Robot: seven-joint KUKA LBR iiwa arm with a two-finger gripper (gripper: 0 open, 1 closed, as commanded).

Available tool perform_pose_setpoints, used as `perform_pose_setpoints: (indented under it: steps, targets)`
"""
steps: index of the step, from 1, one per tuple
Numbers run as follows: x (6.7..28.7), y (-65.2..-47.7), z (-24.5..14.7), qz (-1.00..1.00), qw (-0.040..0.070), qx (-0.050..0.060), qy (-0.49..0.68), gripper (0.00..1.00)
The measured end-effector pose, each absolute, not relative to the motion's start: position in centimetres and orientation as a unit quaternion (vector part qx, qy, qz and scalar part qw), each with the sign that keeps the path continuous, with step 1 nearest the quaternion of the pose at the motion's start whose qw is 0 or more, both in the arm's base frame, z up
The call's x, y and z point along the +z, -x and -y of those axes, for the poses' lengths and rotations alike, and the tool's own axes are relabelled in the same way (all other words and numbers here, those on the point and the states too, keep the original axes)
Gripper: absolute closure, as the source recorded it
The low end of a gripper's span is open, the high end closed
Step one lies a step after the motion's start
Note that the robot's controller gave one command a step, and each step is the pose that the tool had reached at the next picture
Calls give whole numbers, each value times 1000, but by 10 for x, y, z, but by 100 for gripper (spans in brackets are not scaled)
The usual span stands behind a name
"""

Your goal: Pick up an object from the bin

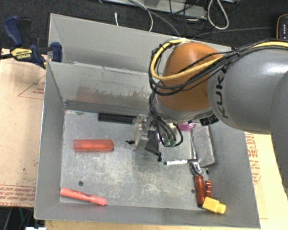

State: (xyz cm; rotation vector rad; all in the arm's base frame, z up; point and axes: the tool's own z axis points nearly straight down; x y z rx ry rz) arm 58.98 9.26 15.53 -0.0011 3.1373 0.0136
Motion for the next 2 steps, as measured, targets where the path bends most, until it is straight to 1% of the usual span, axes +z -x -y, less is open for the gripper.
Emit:
perform_pose_setpoints:
  steps: [2]
  targets:
    - [183, -591, -93, -1000, 3, 5, 0, 100]
